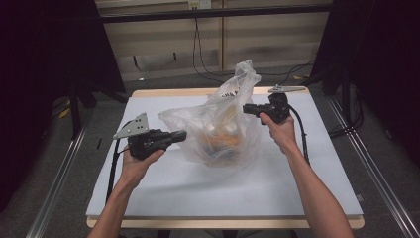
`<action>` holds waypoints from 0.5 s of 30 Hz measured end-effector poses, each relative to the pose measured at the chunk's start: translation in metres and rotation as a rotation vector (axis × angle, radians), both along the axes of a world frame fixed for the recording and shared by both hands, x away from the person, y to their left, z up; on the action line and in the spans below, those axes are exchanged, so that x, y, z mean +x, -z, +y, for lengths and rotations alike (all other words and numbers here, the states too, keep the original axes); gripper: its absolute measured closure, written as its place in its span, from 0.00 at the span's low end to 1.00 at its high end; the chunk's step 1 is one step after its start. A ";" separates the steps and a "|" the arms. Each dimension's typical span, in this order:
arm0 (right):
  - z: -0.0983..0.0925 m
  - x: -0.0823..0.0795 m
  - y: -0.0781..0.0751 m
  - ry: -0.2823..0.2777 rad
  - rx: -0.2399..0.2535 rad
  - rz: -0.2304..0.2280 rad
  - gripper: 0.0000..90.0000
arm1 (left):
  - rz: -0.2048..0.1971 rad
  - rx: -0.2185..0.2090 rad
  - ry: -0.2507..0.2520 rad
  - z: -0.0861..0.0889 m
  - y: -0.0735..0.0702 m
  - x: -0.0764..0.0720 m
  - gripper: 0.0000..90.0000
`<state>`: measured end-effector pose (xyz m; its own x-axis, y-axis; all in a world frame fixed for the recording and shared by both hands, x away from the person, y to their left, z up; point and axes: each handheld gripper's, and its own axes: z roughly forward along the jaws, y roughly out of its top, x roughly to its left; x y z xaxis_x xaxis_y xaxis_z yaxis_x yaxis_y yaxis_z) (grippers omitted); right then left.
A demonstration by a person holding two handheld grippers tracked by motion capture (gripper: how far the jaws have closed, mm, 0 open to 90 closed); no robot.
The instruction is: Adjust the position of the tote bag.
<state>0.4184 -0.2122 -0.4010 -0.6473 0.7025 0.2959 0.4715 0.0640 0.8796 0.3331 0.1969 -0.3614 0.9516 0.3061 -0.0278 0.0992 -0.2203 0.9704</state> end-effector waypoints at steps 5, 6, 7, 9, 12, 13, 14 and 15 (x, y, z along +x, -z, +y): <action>0.003 -0.004 -0.004 -0.011 -0.012 -0.014 1.00 | 0.001 0.007 -0.016 0.006 0.003 -0.002 1.00; 0.003 -0.004 -0.004 -0.011 -0.012 -0.014 1.00 | 0.001 0.007 -0.016 0.006 0.003 -0.002 1.00; 0.003 -0.005 -0.006 -0.009 -0.017 -0.017 1.00 | 0.007 0.007 -0.015 0.007 0.004 -0.002 1.00; -0.002 -0.010 -0.014 -0.007 -0.021 -0.031 1.00 | 0.018 0.007 -0.011 0.010 0.005 -0.005 1.00; -0.007 -0.016 -0.024 0.001 -0.027 -0.060 1.00 | 0.018 0.016 0.004 0.009 0.006 -0.009 1.00; -0.010 -0.018 -0.027 -0.001 -0.037 -0.064 1.00 | 0.012 0.026 0.013 0.009 0.006 -0.010 1.00; -0.011 -0.020 -0.031 0.005 -0.053 -0.070 1.00 | 0.011 0.034 0.006 0.008 0.006 -0.012 1.00; -0.012 -0.023 -0.035 0.011 -0.057 -0.078 1.00 | 0.006 0.037 0.017 0.007 0.006 -0.013 1.00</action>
